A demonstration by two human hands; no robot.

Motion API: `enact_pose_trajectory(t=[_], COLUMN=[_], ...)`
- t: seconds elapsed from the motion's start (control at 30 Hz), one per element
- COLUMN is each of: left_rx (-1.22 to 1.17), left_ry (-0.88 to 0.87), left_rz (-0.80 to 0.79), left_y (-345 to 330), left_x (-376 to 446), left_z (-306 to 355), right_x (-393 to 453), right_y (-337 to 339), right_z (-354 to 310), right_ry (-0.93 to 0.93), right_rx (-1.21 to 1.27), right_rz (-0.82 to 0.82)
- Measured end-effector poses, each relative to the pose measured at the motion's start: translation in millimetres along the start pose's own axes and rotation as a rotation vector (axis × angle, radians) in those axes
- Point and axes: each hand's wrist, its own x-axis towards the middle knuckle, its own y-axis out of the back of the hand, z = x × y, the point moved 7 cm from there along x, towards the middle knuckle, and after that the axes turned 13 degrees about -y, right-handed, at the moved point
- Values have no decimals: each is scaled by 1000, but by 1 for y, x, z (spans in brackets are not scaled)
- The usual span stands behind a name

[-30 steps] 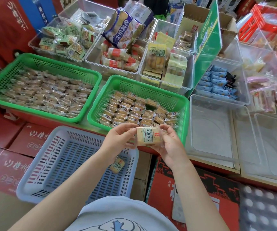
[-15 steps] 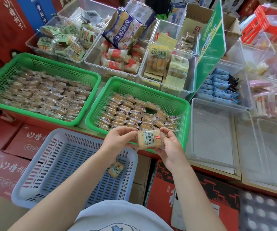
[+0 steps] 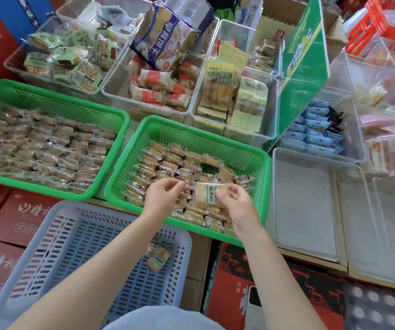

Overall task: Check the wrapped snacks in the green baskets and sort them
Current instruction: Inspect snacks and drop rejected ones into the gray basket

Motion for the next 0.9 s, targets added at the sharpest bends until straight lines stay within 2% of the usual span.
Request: enact_pose_trajectory(t=[0.13, 0.23, 0.33, 0.4, 0.53, 0.7, 0.8, 0.9], left_rx=[401, 674, 993, 1120, 1169, 1081, 1007, 991], left_ry=[-206, -378, -431, -440, -441, -445, -525, -631], left_rz=[-139, -314, -524, -587, -559, -438, -349, -379], left_y=[-14, -37, -57, -61, -59, -64, -66, -75], left_x=[34, 56, 73, 78, 84, 89, 100, 108], left_z=[5, 7, -16, -30, -40, -26, -15, -12], right_x=[22, 42, 63, 70, 75, 105, 116, 113], right_y=[15, 10, -3, -13, -34, -51, -49, -45], right_z=[-39, -61, -71, -71, -70, -57, -53, -57], right_ry=[247, 389, 500, 596, 790, 725, 728, 813], right_rx=[-81, -194, -489, -729, -933, -1015, -1075, -1109], right_rz=[237, 306, 348, 374, 387, 389, 440, 507])
